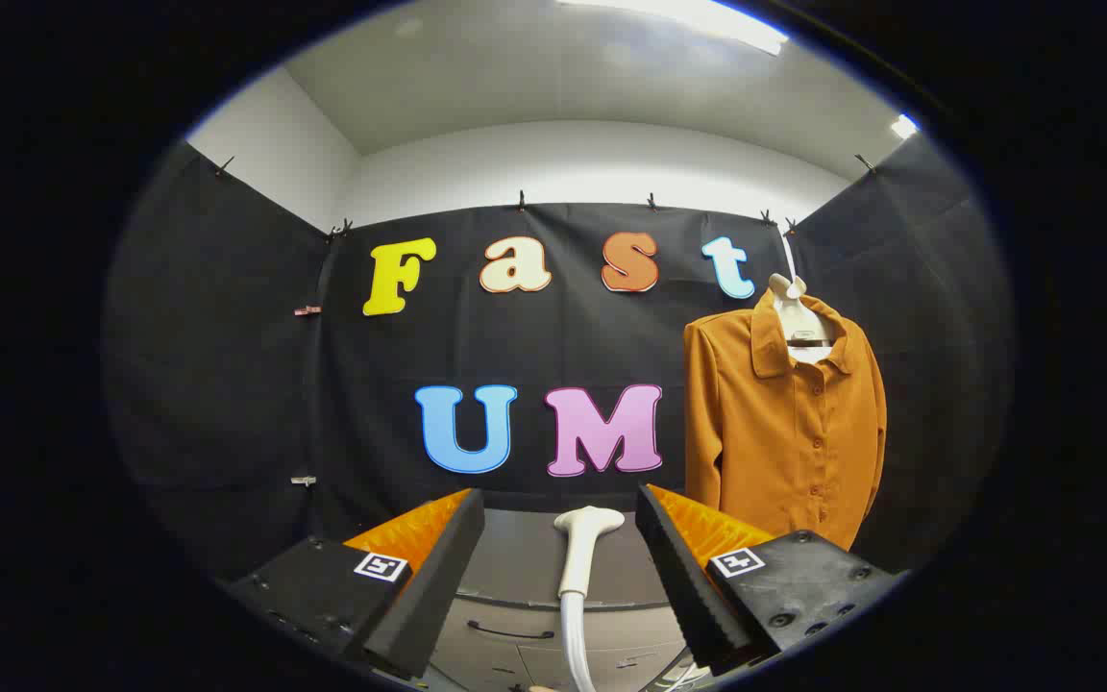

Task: Iron the clothes twice with a garment steamer, once on the left side and once on the right side.

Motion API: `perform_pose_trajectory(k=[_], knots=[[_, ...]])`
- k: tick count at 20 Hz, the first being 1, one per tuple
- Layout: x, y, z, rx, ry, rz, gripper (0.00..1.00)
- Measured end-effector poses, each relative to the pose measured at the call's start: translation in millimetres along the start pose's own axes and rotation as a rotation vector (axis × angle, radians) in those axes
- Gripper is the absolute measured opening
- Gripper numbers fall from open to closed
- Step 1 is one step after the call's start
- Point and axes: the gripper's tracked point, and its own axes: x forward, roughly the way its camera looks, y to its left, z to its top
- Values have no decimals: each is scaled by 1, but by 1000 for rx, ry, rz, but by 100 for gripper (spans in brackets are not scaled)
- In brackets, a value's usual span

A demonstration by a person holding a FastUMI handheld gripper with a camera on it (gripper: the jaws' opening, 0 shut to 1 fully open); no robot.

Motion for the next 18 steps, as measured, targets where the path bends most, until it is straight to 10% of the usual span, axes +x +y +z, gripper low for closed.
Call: perform_pose_trajectory(k=[18], knots=[[14,0,-10,-9,12,-30,98]])
